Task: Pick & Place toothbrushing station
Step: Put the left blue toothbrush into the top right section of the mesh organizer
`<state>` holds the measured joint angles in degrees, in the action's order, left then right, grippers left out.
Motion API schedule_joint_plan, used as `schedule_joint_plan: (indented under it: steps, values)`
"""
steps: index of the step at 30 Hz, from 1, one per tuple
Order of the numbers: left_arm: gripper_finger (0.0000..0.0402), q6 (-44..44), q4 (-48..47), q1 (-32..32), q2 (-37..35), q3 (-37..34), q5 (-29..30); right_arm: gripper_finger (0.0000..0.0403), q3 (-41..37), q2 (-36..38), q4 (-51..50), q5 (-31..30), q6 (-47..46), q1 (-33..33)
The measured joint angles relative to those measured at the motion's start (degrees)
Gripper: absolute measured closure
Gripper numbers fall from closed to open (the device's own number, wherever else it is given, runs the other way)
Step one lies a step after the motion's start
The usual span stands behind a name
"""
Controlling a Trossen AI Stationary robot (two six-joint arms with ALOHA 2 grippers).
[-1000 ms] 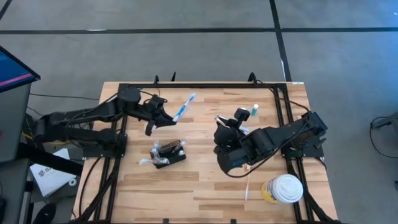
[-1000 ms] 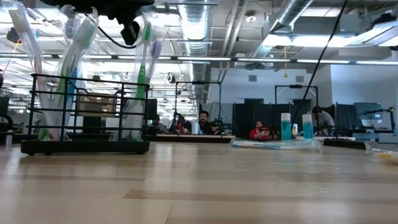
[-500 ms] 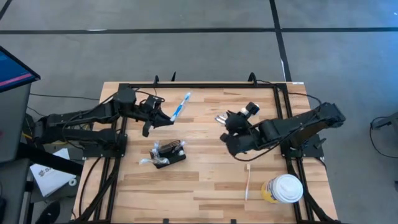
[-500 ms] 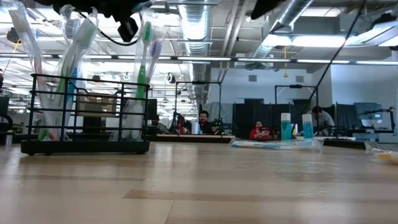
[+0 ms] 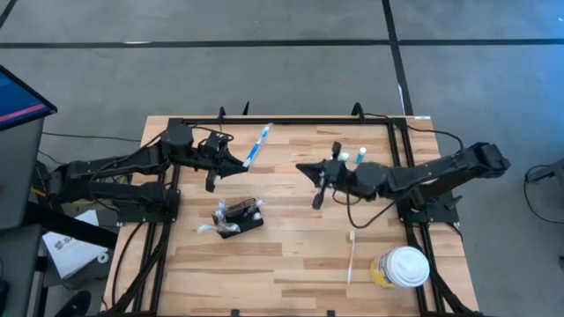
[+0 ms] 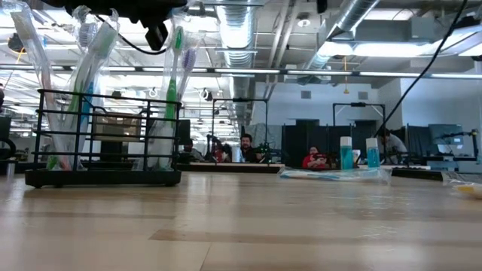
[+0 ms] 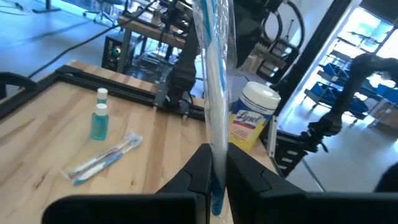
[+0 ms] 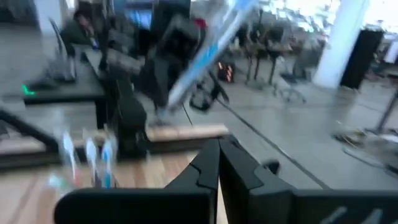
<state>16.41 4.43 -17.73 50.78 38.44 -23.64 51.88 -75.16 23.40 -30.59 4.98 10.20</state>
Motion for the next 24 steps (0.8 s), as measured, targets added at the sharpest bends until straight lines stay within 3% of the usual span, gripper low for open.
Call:
schedule_joint_plan:
  steps: [10, 17, 24]
  values:
    - [0.0384, -4.43, 0.08, 2.71, 0.00, 0.00, 9.07, 0.0401, -0.04, -8.27, 17.65, 23.80, -5.70, -10.00]
    - [0.0384, -6.06, 0.13, 4.61, 0.00, 0.00, 13.22, 0.0396, 0.86, -10.51, 26.18, 29.19, -8.95, -13.59]
    - [0.0384, -7.20, 0.16, 5.83, 0.00, 0.00, 16.30, 0.0335, 2.99, -10.49, 25.24, 34.01, -9.73, -14.32]
